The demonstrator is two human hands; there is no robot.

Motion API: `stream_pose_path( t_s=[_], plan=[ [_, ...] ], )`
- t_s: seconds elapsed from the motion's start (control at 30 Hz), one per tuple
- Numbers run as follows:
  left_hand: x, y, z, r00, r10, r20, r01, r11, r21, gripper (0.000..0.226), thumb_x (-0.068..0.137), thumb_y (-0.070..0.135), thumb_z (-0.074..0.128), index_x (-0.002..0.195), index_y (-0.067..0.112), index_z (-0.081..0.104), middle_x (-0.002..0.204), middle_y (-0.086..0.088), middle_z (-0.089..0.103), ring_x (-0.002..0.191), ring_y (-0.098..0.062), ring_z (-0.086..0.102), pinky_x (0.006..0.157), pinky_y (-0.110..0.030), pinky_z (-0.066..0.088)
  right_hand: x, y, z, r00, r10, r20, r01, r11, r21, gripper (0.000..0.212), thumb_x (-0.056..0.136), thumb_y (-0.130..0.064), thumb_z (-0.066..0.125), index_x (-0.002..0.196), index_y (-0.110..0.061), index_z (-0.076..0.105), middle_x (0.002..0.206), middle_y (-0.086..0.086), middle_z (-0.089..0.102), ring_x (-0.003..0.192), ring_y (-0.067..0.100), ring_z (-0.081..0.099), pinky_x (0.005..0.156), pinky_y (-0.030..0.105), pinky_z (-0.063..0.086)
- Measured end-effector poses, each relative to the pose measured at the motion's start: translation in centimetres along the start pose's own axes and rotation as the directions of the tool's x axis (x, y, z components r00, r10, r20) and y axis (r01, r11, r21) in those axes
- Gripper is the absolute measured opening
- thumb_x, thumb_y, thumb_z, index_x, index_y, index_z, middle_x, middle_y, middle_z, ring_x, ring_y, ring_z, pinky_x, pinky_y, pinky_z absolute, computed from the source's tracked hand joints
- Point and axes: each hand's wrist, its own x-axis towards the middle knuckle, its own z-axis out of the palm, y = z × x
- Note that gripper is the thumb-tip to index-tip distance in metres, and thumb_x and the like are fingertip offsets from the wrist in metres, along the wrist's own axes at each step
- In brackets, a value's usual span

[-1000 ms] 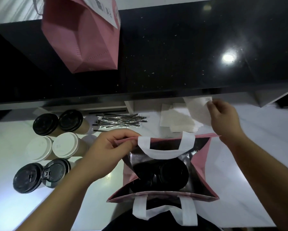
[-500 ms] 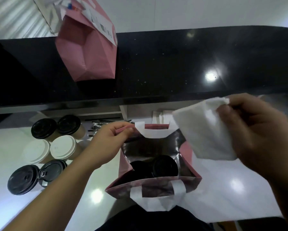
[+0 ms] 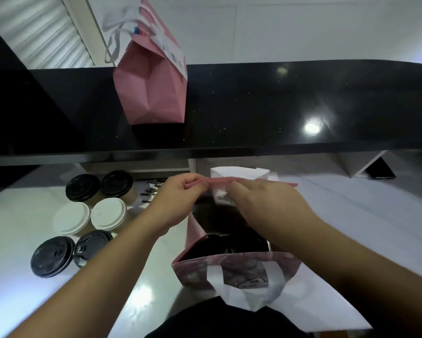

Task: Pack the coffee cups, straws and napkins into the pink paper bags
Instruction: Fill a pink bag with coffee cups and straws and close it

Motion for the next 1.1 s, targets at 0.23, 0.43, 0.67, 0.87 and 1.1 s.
stream_pose_path(
  t_s=[0.23,0.43,0.67,0.87,1.1],
  plan=[
    [-0.3,0.3,0.5,1.000,-0.015,-0.027,0.016,1.000,0.014,0.022,0.102,0.033,0.063,0.091,0.040,0.081,0.092,0.019,0.079,0.085,0.003,0.071,0.073,-0.022,0.051,-0.2,-1.4,3.8,0.728,-0.100,0.678,-0.068,0.974,0.216,0.021,0.099,-0.024,0.058,0.106,-0.016,0.077,0.102,0.002,0.072,0.088,0.021,0.064,0.083,0.035,0.055],
    [-0.5,0.1,0.5,1.000,-0.017,-0.014,0.017,1.000,0.013,0.018,0.101,0.035,0.065,0.094,0.040,0.081,0.093,0.020,0.078,0.086,0.005,0.069,0.077,-0.026,0.051,0.1,-1.6,4.4,0.647,-0.032,0.762,-0.235,0.942,0.239,0.034,0.101,-0.038,0.050,0.113,-0.019,0.075,0.110,0.001,0.073,0.096,0.024,0.066,0.084,0.036,0.054],
    [-1.0,0.0,-0.1,1.000,-0.017,0.019,0.017,1.000,-0.006,0.013,0.095,0.028,0.072,0.092,0.037,0.081,0.094,0.010,0.079,0.088,-0.003,0.073,0.071,-0.015,0.051,-4.4,0.8,-0.9,0.903,0.159,0.398,-0.304,0.893,0.331,0.032,0.105,-0.028,0.045,0.125,-0.041,0.067,0.116,-0.024,0.068,0.094,-0.001,0.062,0.081,0.013,0.050],
    [-1.4,0.4,0.2,0.997,-0.066,0.040,0.069,0.995,-0.076,0.013,0.088,0.022,0.069,0.090,0.029,0.080,0.089,0.009,0.078,0.078,0.002,0.070,0.076,-0.029,0.047,-10.4,3.7,-1.7,0.903,0.349,0.253,-0.429,0.779,0.457,0.009,0.092,-0.056,0.051,0.095,-0.056,0.060,0.102,-0.039,0.063,0.097,-0.012,0.059,0.072,0.008,0.048],
    [-4.5,-1.4,-1.5,0.979,-0.010,-0.203,-0.013,0.993,-0.115,0.029,0.074,0.043,0.071,0.103,0.041,0.069,0.106,0.016,0.069,0.103,-0.004,0.064,0.088,-0.031,0.045,-14.4,5.6,2.6,0.863,0.301,0.407,-0.500,0.632,0.592,0.069,0.070,-0.086,0.063,0.133,-0.064,0.047,0.135,-0.037,0.053,0.122,-0.004,0.057,0.101,0.029,0.052]
  ],
)
